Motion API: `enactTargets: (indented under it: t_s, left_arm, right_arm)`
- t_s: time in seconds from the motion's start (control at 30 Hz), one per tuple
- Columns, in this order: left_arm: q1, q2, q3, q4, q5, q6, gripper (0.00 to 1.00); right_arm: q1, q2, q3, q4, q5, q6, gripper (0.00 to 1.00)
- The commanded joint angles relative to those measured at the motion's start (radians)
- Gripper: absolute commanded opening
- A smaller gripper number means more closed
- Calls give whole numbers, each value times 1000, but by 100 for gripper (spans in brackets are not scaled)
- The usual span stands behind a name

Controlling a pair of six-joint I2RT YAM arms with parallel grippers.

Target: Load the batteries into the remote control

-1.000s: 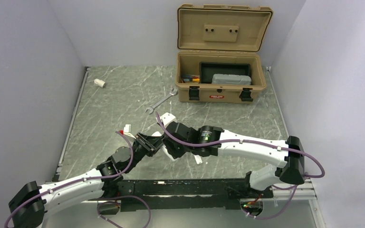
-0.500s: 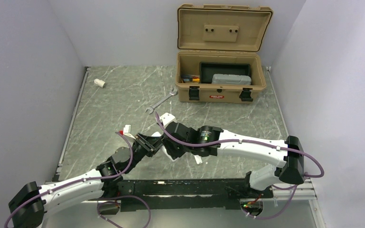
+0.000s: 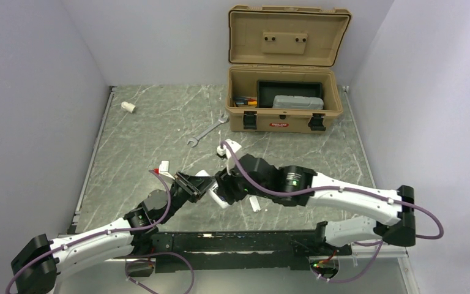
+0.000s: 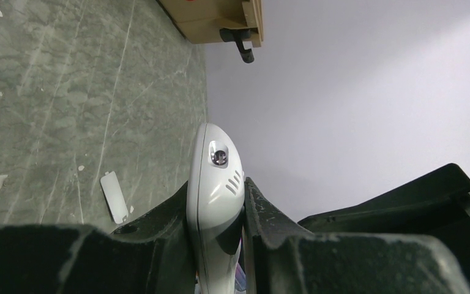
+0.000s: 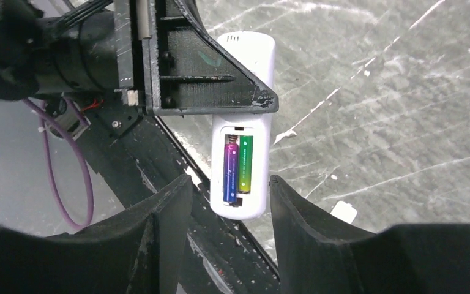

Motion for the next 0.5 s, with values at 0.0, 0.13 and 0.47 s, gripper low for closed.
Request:
enactTargets:
  t_s: [0.0,0.13,0.47]
  left_arm:
    - [-5,-26,21,61,38,-27,0]
    - [-5,-84,54,-58,63,-21,0]
    - [-5,-198,74,-254,124,-41,0]
  right_arm:
    - [-2,-164,-122,192,-19,-152,53]
    - [-1,-345,-374,465,-202,-400,55]
    - [-2,-622,-611,684,-512,-722,57]
